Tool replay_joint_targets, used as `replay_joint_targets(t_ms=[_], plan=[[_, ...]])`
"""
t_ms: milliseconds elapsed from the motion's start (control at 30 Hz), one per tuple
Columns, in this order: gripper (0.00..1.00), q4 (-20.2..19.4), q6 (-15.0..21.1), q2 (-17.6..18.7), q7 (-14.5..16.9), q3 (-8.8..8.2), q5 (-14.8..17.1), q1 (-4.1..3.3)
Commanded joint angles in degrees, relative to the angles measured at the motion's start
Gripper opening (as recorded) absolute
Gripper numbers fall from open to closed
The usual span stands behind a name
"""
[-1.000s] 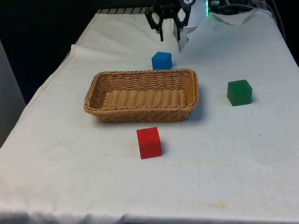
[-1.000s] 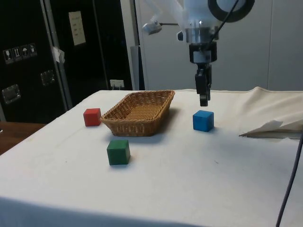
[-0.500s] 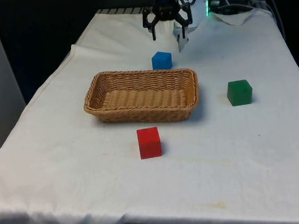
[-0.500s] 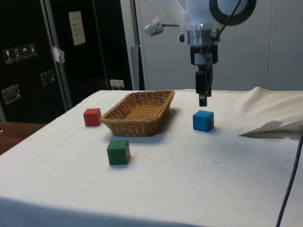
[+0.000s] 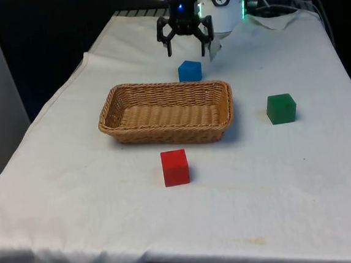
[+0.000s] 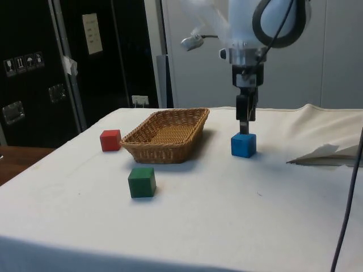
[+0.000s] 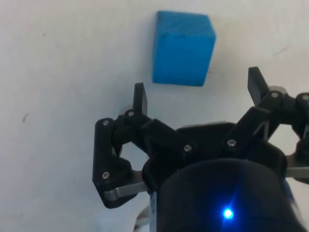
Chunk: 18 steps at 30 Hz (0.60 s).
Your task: Pick up exactly two blocks and place them into the basket.
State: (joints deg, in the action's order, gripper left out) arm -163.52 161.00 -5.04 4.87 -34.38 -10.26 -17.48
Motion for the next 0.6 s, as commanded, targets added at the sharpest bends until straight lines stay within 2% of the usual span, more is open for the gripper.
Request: replay_joint_targets(t_ms=[0,200,233,267,433,467,500,567], plan=[[1.00,-0.52,1.66,0.17,0.97,-0.46,1.09,-0.17],[1.00,-0.57,5.44,2.86,0.69,-0.06,3.32,-0.52],[1.00,0.11,5.50,4.18,-0.06,-0.23,1.78,-0.17],[1.00,-0.52,6.07,3.27,0.80,0.23,4.18,-0.52],[1.00,-0.63,7.39,4.07,0.86,0.80,5.96,-0.52],[1.00,0.29,7.16,5.56,-0.06,0.46,4.24,-0.23],[1.00,-0.69,7.62,4.24,0.86,0.92,6.30,-0.52],[1.00,-0.86,8.25,4.64,0.97,1.26,7.33,-0.46]])
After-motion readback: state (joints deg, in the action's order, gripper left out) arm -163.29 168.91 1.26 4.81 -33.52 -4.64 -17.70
